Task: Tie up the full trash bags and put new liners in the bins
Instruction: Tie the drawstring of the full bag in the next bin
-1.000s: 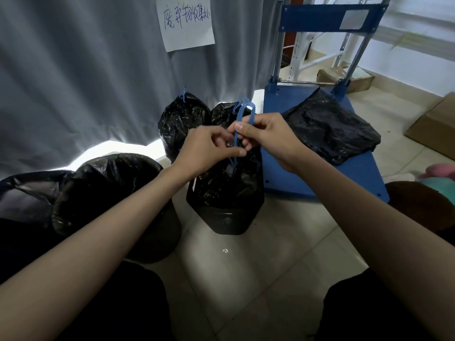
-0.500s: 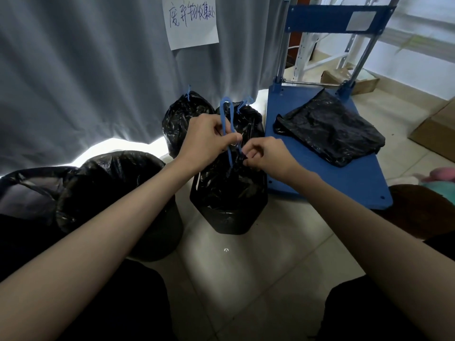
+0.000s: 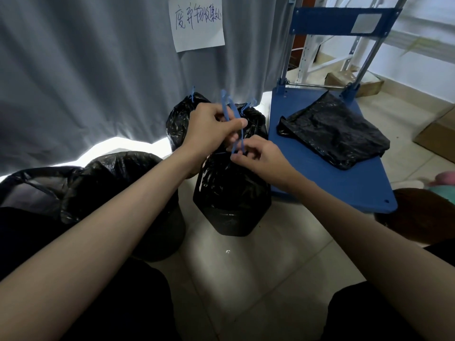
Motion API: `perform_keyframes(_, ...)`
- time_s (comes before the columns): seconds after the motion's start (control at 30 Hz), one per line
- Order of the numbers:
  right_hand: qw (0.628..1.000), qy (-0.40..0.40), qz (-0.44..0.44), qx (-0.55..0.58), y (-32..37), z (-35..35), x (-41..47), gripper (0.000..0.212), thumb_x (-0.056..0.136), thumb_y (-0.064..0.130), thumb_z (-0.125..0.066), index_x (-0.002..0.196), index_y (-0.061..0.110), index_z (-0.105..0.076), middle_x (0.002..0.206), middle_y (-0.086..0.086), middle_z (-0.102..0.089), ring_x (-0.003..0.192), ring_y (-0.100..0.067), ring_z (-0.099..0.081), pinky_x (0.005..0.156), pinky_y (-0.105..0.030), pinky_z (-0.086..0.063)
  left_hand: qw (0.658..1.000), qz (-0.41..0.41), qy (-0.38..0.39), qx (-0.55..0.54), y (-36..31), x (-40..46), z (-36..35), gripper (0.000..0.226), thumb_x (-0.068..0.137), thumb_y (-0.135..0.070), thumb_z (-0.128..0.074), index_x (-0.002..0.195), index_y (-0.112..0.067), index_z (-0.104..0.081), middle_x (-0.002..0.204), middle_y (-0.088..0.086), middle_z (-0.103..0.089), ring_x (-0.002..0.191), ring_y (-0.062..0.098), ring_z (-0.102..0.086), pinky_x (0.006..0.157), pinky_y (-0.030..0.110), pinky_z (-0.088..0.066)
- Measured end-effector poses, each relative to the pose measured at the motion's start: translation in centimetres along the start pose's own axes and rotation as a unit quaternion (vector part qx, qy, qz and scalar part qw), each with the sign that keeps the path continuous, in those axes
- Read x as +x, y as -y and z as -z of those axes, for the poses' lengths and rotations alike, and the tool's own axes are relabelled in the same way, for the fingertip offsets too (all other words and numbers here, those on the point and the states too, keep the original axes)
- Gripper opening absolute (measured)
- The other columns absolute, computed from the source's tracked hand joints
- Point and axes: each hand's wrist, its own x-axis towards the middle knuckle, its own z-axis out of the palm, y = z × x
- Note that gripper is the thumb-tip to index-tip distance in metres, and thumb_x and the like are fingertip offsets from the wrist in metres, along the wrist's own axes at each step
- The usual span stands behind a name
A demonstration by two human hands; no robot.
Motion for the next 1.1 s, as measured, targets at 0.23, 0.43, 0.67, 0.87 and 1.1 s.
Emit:
perform_keyframes(0.23,0.996,-0.017,-0.049,0.072,-0.2,0.6,-0.5,0.020,0.098,0.023,-0.056,0.093,0.015,-0.074,0.095,-0.014,-0.065,0.093,-0.031,-0.061,0.087,-0.045,-0.047,0.999,0.004,0.030,-0.035,0.5,1.7,0.1,0.019,0.081,-0.020,-0.078,0.087,-0.003,-0.073,0.077,0.016,-0.072,0.068,0.027,-0.071,0.070,0.033,-0.060)
perform_keyframes(0.43,0.991,0.015,-0.030,0.127,0.2,0.8,-0.9,0.024,0.100,0.024,-0.053,0.112,0.016,-0.072,0.103,-0.016,-0.067,0.086,-0.019,-0.063,0.082,-0.032,-0.053,0.995,0.003,0.080,-0.058,-0.2,2.2,-0.7,0.019,0.078,-0.019,-0.080,0.087,-0.004,-0.074,0.073,0.012,-0.069,0.070,0.028,-0.071,0.072,0.037,-0.061)
perform_keyframes(0.67,0.984,0.053,-0.039,0.164,0.2,0.9,-0.8,0.028,0.103,0.024,-0.046,0.091,0.014,-0.069,0.082,0.003,-0.059,0.071,-0.008,-0.047,0.060,-0.019,-0.041,0.996,-0.030,0.075,-0.032,-0.1,2.6,-0.8,0.019,0.079,-0.024,-0.079,0.079,-0.007,-0.071,0.069,0.012,-0.067,0.064,0.028,-0.070,0.068,0.039,-0.061)
perform_keyframes(0.87,0.971,0.044,-0.080,0.220,-0.3,0.6,-0.6,0.030,0.103,0.012,-0.039,0.082,0.012,-0.060,0.094,-0.002,-0.060,0.069,-0.007,-0.047,0.059,-0.021,-0.039,0.976,0.016,0.022,0.214,4.0,2.3,0.5,0.060,0.096,-0.057,-0.042,0.066,-0.016,-0.073,0.057,-0.002,-0.068,0.056,0.011,-0.066,0.065,0.029,-0.053)
perform_keyframes(1.1,0.960,0.045,-0.082,0.263,-0.3,0.6,-0.7,0.030,0.105,0.016,-0.037,0.083,0.013,-0.057,0.103,-0.004,-0.071,0.065,-0.009,-0.046,0.053,-0.022,-0.038,0.869,0.024,0.102,0.484,7.0,1.3,-0.1,0.033,0.092,-0.044,-0.057,0.103,-0.016,-0.071,0.113,0.008,-0.050,0.101,0.034,-0.058,0.078,0.040,-0.047)
